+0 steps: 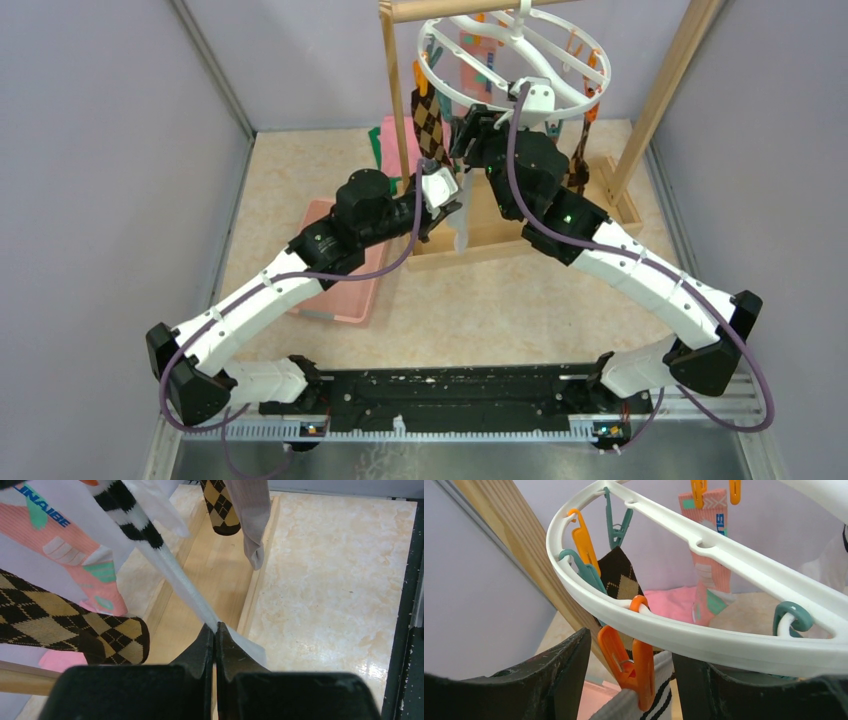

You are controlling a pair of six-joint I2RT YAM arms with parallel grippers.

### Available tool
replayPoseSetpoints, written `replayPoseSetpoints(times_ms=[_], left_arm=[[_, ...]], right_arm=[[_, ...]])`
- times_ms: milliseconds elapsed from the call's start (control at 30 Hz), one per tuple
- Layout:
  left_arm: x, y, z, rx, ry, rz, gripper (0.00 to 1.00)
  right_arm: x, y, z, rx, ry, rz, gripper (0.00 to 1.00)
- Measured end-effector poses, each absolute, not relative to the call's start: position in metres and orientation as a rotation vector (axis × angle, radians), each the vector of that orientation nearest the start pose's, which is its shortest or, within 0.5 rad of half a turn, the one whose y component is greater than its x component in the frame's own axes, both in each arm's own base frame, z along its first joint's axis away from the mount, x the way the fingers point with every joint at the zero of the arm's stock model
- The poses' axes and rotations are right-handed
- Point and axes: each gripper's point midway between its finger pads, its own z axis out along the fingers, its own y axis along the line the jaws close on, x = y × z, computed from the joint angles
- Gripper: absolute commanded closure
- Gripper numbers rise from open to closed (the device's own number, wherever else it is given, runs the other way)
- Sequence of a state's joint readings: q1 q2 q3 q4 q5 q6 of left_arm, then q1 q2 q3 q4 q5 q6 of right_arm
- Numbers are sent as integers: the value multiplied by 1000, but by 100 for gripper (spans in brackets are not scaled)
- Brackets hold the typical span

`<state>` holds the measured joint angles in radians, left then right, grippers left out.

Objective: Remove the socks clipped to the hanger

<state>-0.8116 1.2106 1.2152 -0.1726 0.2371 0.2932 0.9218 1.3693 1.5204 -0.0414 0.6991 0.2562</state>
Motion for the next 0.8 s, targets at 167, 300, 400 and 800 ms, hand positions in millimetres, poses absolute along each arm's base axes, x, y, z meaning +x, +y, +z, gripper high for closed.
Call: replayPoseSetpoints(times_ms=[167,300,400,800], left_arm=[[262,-316,339,1079,1404,-558,100],[264,-314,329,1084,1419,-535,100],[266,-313,324,1087,1429,-523,100],[268,-313,327,1086,1411,-505,100]], right_arm=[[336,272,452,87,1501,467,39],[332,270,451,103,1486,495,47],[331,267,452,114,1475,506,53],[331,266,459,125,1451,514,92]])
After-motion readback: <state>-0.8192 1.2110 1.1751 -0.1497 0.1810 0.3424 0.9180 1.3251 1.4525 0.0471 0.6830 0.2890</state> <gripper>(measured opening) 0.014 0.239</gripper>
